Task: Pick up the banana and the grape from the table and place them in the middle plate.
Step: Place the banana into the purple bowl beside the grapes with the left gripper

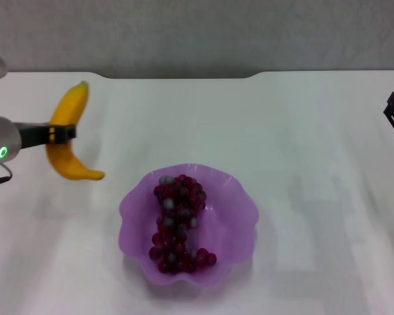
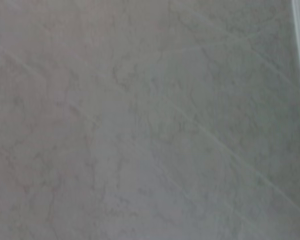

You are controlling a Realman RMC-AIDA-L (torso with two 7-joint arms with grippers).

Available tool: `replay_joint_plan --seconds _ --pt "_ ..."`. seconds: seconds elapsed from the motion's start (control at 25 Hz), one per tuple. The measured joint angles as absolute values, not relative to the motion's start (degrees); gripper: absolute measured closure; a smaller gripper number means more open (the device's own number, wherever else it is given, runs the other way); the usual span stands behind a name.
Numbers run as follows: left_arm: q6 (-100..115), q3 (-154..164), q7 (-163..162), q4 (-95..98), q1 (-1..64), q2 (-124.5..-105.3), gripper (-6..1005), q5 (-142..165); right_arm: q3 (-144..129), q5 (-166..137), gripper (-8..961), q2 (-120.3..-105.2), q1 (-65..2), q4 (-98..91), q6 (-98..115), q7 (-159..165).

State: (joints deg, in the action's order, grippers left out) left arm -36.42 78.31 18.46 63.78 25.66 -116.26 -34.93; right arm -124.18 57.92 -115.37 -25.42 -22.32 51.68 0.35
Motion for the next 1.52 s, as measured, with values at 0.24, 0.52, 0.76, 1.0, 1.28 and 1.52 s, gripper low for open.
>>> replay_joint_plan --seconds 0.24,0.52,0.76,1.0,1.28,1.52 --pt "-41.49 81.11 30.05 73.08 21.38 -116.2 521 -48.15 -124.18 57.92 151 -115.31 -25.4 -22.32 51.68 0.36" --pt "-43.09 87.57 36.44 80.32 18.15 -116.17 521 -50.85 -124.18 57.92 151 -115.36 -25.4 -22.05 51.68 0.36" --pt "-39.34 91.04 40.26 75.21 18.15 -116.25 520 -54.61 -124.18 57.92 151 -115.39 -25.41 -22.42 51.68 0.35" --pt "-35.65 91.72 44.84 69.69 18.85 -116.3 520 -57.37 -124.18 57.91 151 -115.48 -25.38 -22.5 51.7 0.36" --pt "-36.04 92.42 45.51 66.37 19.12 -116.2 521 -57.07 -124.18 57.92 151 -115.49 -25.36 -22.5 51.75 0.35" --pt "-36.82 94.47 46.1 63.49 19.68 -116.12 521 -57.05 -124.18 57.92 151 -115.54 -25.25 -22.55 51.79 0.36"
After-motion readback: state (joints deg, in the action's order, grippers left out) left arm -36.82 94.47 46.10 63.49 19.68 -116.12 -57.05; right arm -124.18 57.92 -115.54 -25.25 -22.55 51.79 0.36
